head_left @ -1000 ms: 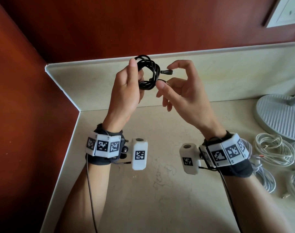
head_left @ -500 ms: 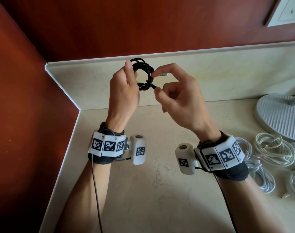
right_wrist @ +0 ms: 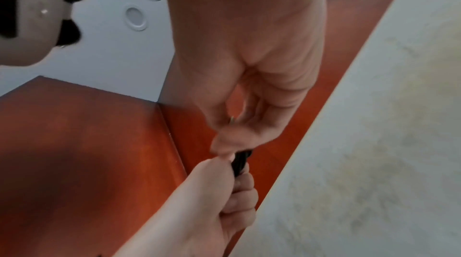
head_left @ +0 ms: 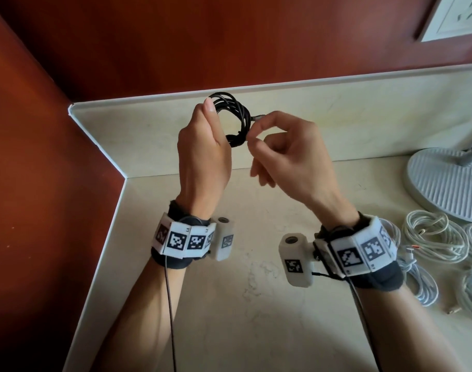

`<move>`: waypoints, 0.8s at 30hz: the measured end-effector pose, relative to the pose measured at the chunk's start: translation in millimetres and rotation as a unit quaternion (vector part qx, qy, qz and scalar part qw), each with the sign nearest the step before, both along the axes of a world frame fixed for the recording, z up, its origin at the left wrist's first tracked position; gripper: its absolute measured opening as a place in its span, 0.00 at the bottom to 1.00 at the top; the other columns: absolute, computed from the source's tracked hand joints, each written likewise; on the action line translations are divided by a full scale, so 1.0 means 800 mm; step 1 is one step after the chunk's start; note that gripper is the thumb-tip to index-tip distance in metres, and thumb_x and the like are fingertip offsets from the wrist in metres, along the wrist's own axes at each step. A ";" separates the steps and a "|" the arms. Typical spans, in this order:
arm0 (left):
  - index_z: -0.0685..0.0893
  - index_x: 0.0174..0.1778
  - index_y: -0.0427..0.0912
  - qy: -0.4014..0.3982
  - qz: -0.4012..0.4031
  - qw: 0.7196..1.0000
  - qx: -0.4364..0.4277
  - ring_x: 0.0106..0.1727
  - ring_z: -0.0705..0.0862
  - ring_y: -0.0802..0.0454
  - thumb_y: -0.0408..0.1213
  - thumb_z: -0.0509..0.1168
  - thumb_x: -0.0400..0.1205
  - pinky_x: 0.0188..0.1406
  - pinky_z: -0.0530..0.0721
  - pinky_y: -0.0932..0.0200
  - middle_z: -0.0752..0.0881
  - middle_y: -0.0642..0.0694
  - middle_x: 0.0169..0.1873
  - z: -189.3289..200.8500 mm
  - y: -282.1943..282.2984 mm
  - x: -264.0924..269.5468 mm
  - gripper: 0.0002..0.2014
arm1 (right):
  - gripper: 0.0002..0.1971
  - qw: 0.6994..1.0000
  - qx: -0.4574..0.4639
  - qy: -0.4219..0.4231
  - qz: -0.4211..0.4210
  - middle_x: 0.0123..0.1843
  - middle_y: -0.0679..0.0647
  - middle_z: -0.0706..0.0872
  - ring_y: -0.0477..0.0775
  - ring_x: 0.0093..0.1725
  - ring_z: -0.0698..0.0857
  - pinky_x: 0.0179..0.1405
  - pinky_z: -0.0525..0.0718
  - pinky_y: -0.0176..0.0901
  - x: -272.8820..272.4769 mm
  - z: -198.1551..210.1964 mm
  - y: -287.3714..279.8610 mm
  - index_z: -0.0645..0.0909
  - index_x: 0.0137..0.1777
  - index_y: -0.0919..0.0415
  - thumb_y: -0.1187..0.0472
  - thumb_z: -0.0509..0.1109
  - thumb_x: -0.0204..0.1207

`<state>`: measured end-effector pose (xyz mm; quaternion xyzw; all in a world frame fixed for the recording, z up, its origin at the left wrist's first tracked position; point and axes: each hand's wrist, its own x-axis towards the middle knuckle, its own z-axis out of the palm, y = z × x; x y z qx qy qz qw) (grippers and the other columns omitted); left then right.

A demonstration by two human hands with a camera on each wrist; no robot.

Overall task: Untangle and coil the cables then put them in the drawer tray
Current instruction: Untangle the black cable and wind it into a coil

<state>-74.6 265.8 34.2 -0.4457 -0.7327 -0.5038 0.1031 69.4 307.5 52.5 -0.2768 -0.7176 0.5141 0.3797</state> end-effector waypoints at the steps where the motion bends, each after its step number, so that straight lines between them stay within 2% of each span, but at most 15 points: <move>1: 0.71 0.38 0.42 -0.024 -0.011 1.000 0.000 0.25 0.73 0.53 0.42 0.45 0.95 0.26 0.68 0.56 0.71 0.54 0.25 0.000 0.002 -0.003 0.21 | 0.03 0.999 -0.020 0.023 0.039 0.31 0.59 0.91 0.57 0.25 0.86 0.29 0.84 0.45 0.002 0.000 0.004 0.83 0.55 0.66 0.71 0.71 0.83; 2: 0.70 0.36 0.43 -0.045 -0.024 0.999 -0.004 0.26 0.74 0.53 0.42 0.45 0.96 0.27 0.69 0.56 0.72 0.53 0.24 0.001 0.002 -0.007 0.22 | 0.06 0.995 -0.039 0.050 0.076 0.36 0.61 0.93 0.59 0.30 0.89 0.33 0.87 0.48 0.002 -0.001 0.007 0.83 0.59 0.70 0.72 0.72 0.84; 4: 0.69 0.33 0.44 -0.084 -0.065 0.994 -0.019 0.25 0.69 0.55 0.42 0.44 0.96 0.27 0.64 0.58 0.69 0.52 0.24 0.005 0.000 -0.013 0.24 | 0.12 0.985 -0.067 0.096 0.130 0.42 0.63 0.93 0.59 0.37 0.91 0.41 0.89 0.48 0.002 -0.003 0.009 0.80 0.66 0.75 0.74 0.71 0.84; 6: 0.71 0.32 0.42 -0.132 -0.123 0.983 -0.039 0.24 0.67 0.55 0.44 0.44 0.96 0.26 0.62 0.58 0.69 0.48 0.23 0.008 -0.002 -0.011 0.26 | 0.12 0.980 -0.065 0.126 0.139 0.38 0.61 0.92 0.56 0.31 0.86 0.35 0.86 0.44 0.000 -0.005 0.009 0.82 0.65 0.74 0.72 0.71 0.83; 9: 0.75 0.33 0.33 -0.205 -0.181 0.960 -0.061 0.20 0.66 0.53 0.46 0.43 0.97 0.22 0.63 0.60 0.69 0.48 0.18 0.011 -0.005 0.006 0.30 | 0.11 0.985 -0.028 0.149 0.088 0.25 0.60 0.82 0.51 0.21 0.75 0.24 0.74 0.38 -0.002 -0.008 0.012 0.87 0.59 0.70 0.65 0.77 0.80; 11: 0.73 0.30 0.36 -0.225 -0.191 0.953 -0.071 0.18 0.67 0.53 0.46 0.43 0.97 0.20 0.63 0.61 0.69 0.52 0.15 0.012 -0.004 0.016 0.31 | 0.14 0.983 -0.010 0.170 0.066 0.27 0.67 0.80 0.54 0.21 0.72 0.23 0.70 0.39 -0.003 -0.009 0.012 0.86 0.61 0.70 0.63 0.78 0.79; 13: 0.76 0.30 0.42 -0.222 -0.193 0.953 -0.068 0.18 0.68 0.57 0.44 0.42 0.97 0.20 0.65 0.65 0.72 0.53 0.14 0.010 -0.003 0.021 0.31 | 0.14 0.984 0.009 0.171 0.050 0.38 0.73 0.86 0.65 0.27 0.79 0.22 0.76 0.43 -0.002 -0.006 0.011 0.87 0.61 0.67 0.61 0.78 0.80; 15: 0.88 0.43 0.42 -0.210 -0.191 0.957 -0.061 0.19 0.74 0.62 0.44 0.42 0.97 0.22 0.67 0.70 0.78 0.57 0.19 0.009 -0.003 0.022 0.30 | 0.11 0.988 0.002 0.151 0.041 0.46 0.64 0.90 0.65 0.38 0.89 0.25 0.85 0.47 -0.002 -0.004 0.009 0.87 0.59 0.62 0.60 0.78 0.81; 16: 0.90 0.51 0.40 -0.211 -0.187 0.958 -0.055 0.22 0.77 0.64 0.43 0.42 0.97 0.24 0.69 0.72 0.81 0.58 0.23 0.008 -0.003 0.023 0.29 | 0.09 0.989 -0.012 0.144 0.042 0.47 0.60 0.90 0.65 0.42 0.92 0.28 0.89 0.48 -0.002 -0.003 0.007 0.86 0.58 0.61 0.60 0.78 0.82; 17: 0.89 0.54 0.40 -0.214 -0.181 0.959 -0.048 0.25 0.81 0.65 0.43 0.42 0.97 0.27 0.72 0.73 0.84 0.57 0.28 0.007 -0.003 0.023 0.28 | 0.07 0.989 -0.027 0.140 0.046 0.47 0.59 0.89 0.65 0.45 0.92 0.31 0.90 0.48 -0.002 -0.003 0.006 0.85 0.57 0.61 0.61 0.77 0.82; 19: 0.86 0.51 0.39 -0.221 -0.178 0.959 -0.028 0.32 0.84 0.63 0.45 0.44 0.96 0.32 0.77 0.68 0.87 0.49 0.33 0.006 -0.003 0.025 0.26 | 0.09 0.988 -0.056 0.139 0.046 0.44 0.58 0.88 0.62 0.44 0.92 0.34 0.91 0.48 -0.003 -0.004 0.006 0.82 0.57 0.63 0.62 0.77 0.82; 21: 0.82 0.48 0.33 -0.210 -0.189 0.959 -0.021 0.32 0.81 0.56 0.47 0.44 0.96 0.33 0.76 0.61 0.85 0.33 0.36 0.005 -0.004 0.026 0.27 | 0.17 0.986 -0.080 0.143 0.029 0.40 0.56 0.89 0.56 0.39 0.90 0.36 0.90 0.50 -0.001 -0.005 0.008 0.76 0.63 0.67 0.63 0.78 0.81; 22: 0.80 0.48 0.30 -0.205 -0.199 0.958 -0.020 0.31 0.77 0.54 0.49 0.44 0.96 0.32 0.73 0.60 0.83 0.29 0.37 0.006 -0.006 0.027 0.28 | 0.21 0.984 -0.096 0.149 0.019 0.40 0.55 0.89 0.53 0.37 0.89 0.36 0.89 0.50 0.001 -0.005 0.009 0.72 0.66 0.67 0.63 0.79 0.80; 24: 0.79 0.50 0.27 -0.204 -0.213 0.955 -0.022 0.29 0.72 0.52 0.51 0.45 0.95 0.30 0.69 0.59 0.78 0.28 0.34 0.009 -0.007 0.029 0.29 | 0.26 0.980 -0.127 0.156 -0.001 0.40 0.57 0.89 0.54 0.37 0.89 0.37 0.88 0.48 0.007 -0.005 0.013 0.68 0.68 0.66 0.63 0.80 0.79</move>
